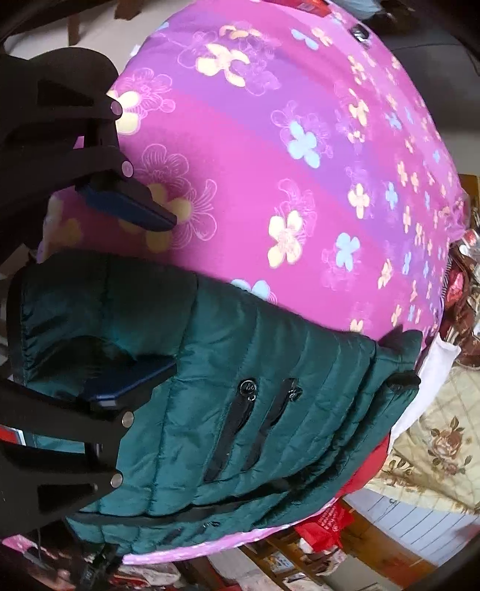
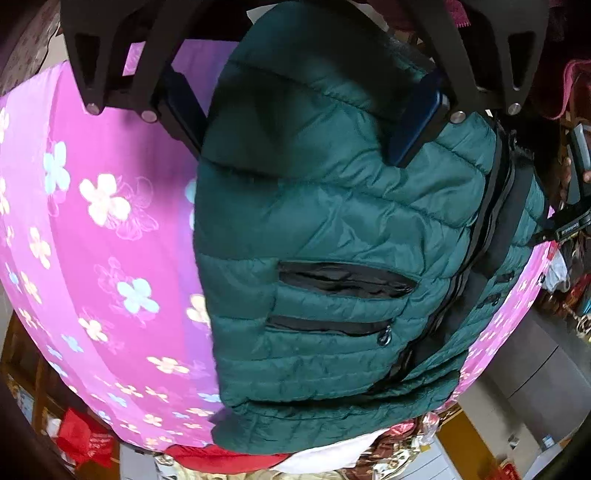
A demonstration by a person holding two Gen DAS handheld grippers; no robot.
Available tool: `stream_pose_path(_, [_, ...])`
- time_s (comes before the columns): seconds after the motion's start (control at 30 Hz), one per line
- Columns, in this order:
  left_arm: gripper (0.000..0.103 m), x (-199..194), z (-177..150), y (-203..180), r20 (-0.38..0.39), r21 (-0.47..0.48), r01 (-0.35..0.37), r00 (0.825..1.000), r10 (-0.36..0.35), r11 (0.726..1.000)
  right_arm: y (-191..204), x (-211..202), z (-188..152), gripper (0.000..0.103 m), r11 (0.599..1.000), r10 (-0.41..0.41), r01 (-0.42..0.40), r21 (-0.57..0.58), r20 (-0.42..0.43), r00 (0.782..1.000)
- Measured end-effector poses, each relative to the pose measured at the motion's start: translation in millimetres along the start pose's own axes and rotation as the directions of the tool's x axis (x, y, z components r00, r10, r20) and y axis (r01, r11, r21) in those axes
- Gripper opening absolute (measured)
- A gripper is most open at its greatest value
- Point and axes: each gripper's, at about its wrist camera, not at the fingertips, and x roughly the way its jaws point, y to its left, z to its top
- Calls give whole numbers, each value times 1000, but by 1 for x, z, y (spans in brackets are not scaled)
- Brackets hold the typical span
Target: Fold large clothes
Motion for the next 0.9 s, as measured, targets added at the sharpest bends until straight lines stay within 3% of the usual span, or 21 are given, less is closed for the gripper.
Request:
stream_pose_path(0.5, [55,3,-5,-15,3,48,-10,1000,10,999,4,2,1,99,999,42,-42,-15,20,999])
stream_pose_path(0.57, [45,2,-6,-19,-1,69,6,1000,-6,998,6,2,0,98,998,60,-60,-31,28,998])
stream_pose_path(0.6, [29,0,-6,-22,3,78,13,1000,-13,997,9,1,-1,90,997,64,-62,-51,32,997])
stream_pose_path(0.63, [12,-3,-6,-24,18,84,0,1000,-2,996,10,1,-2,74,996,63,-61,-70,36,997])
stream_pose_path(0.67, [6,-8,-3,-28,40,96,-23,999,19,995,12,-2,-1,63,994,66,-61,-89,52,996])
stream_pose_path(0.7, [0,-11,-1,-30,53,106,-27,998,21,994,12,-5,2,44,994,76,-70,-90,67,995])
stream_pose_path(0.73, [0,-18,3,-33,70,110,-16,997,8,994,10,-8,5,35,993,82,-76,-85,74,994])
stream_pose_path(0.8, [0,-33,12,-37,112,111,16,993,-28,994,7,-17,14,28,992,102,-95,-82,89,991])
stream_pose_path(0.9, [0,-52,28,-47,177,136,17,983,-41,991,8,-38,30,26,987,130,-114,-111,152,980])
